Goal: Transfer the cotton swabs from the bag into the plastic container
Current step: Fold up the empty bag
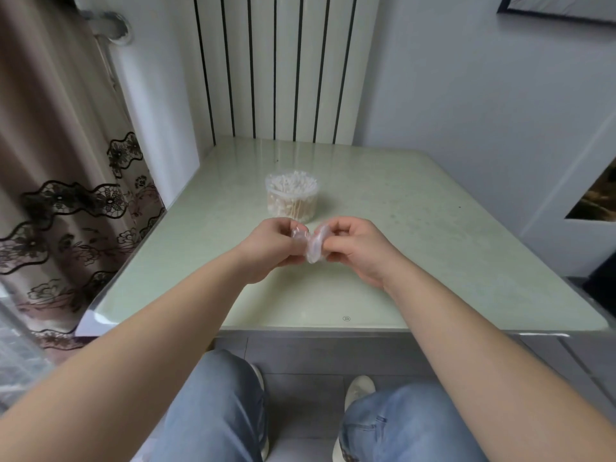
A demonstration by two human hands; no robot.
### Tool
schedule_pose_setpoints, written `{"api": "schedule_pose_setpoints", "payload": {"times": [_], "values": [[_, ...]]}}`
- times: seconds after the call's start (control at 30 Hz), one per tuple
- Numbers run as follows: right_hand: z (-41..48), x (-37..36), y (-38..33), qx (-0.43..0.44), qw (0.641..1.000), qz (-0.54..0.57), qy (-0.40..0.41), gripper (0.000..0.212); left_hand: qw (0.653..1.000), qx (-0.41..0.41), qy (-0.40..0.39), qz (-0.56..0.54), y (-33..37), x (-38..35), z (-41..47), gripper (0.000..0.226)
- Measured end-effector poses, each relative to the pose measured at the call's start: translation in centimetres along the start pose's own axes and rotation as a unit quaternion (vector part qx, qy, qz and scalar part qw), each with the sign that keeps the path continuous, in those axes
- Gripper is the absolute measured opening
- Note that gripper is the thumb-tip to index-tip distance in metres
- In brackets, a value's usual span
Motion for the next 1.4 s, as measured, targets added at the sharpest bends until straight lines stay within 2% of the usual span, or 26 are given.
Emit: {"api": "schedule_pose_setpoints", "payload": {"times": [0.07, 0.1, 0.23, 0.33, 0.4, 0.47, 0.5, 0.57, 0.67, 0.77, 0.83, 0.93, 1.03, 1.1, 1.23, 1.33, 1.4], "values": [[0.1, 0.4, 0.2, -0.009, 0.995, -0.087, 0.042, 0.016, 0.999, -0.014, 0.022, -0.043, 0.2, 0.0, 0.1, 0.020], [0.0, 0.5, 0.4, -0.023, 0.994, -0.096, 0.041, 0.015, 0.998, -0.013, 0.019, -0.050, 0.2, -0.2, 0.0, 0.020], [-0.5, 0.3, 0.5, -0.070, 0.997, 0.010, -0.032, 0.015, 0.999, -0.008, -0.017, -0.042, 0.6, -1.1, -0.3, 0.024], [-0.2, 0.8, 0.3, -0.061, 0.998, 0.015, 0.018, 0.022, 0.992, -0.001, -0.055, -0.111, 0.7, -1.2, -0.6, 0.029], [-0.2, 0.9, 0.3, -0.053, 0.997, 0.004, 0.056, 0.026, 0.995, -0.031, -0.061, -0.067, 0.4, -1.1, -0.5, 0.037], [-0.2, 0.8, 0.3, -0.029, 0.997, -0.024, 0.072, 0.028, 0.996, -0.075, -0.026, 0.037, 0.2, -1.5, -0.5, 0.036], [-0.2, 0.7, 0.2, -0.013, 0.996, -0.035, 0.079, 0.027, 0.995, -0.091, -0.004, 0.047, 0.2, -1.7, -0.5, 0.030], [-0.2, 0.8, 0.1, 0.016, 0.997, -0.008, 0.079, 0.024, 0.994, -0.109, 0.031, 0.005, 0.3, -1.8, -0.3, 0.021], [-0.6, 1.3, 0.3, 0.024, 0.996, 0.088, 0.011, 0.015, 0.990, -0.113, 0.071, -0.038, 0.6, -1.8, 0.0, 0.014], [-1.0, 2.1, 0.3, 0.030, 0.996, 0.086, 0.016, 0.013, 0.989, -0.118, 0.078, -0.030, 0.9, -2.4, -0.1, 0.012], [-0.9, 2.8, 0.2, 0.026, 0.993, 0.093, 0.062, 0.015, 0.988, -0.143, 0.053, 0.006, 1.0, -3.2, 0.0, 0.016], [-0.6, 4.2, 0.3, -0.003, 0.983, 0.122, 0.136, 0.016, 0.974, -0.187, -0.002, 0.129, 1.0, -5.0, 0.2, 0.038], [-0.9, 5.1, 0.4, -0.021, 0.977, 0.131, 0.164, 0.014, 0.923, -0.278, 0.003, 0.266, 1.3, -6.8, 0.2, 0.044], [-1.6, 6.4, 0.3, -0.016, 0.979, 0.111, 0.172, 0.014, 0.901, -0.320, 0.026, 0.291, 1.7, -8.0, 0.2, 0.038], [-3.1, 8.5, -0.2, 0.015, 0.986, 0.105, 0.130, 0.004, 0.915, -0.311, 0.027, 0.254, 2.2, -9.5, 0.7, 0.025], [-4.6, 10.7, -0.2, 0.037, 0.989, 0.112, 0.089, 0.004, 0.919, -0.302, 0.030, 0.252, 2.1, -11.7, 1.1, 0.019], [-5.6, 12.3, 0.0, 0.057, 0.990, 0.062, 0.113, 0.014, 0.942, -0.270, 0.020, 0.198, 1.8, -13.4, 1.4, 0.022]]}}
Point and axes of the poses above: each hand's wrist, its own z-axis towards the middle knuckle, its own x-axis out of the back of the hand, y = z × x, the point moved 3 cm from there along z, towards the middle knuckle, and after that the axes turned 10 degrees about -z, right-handed, at the moved point
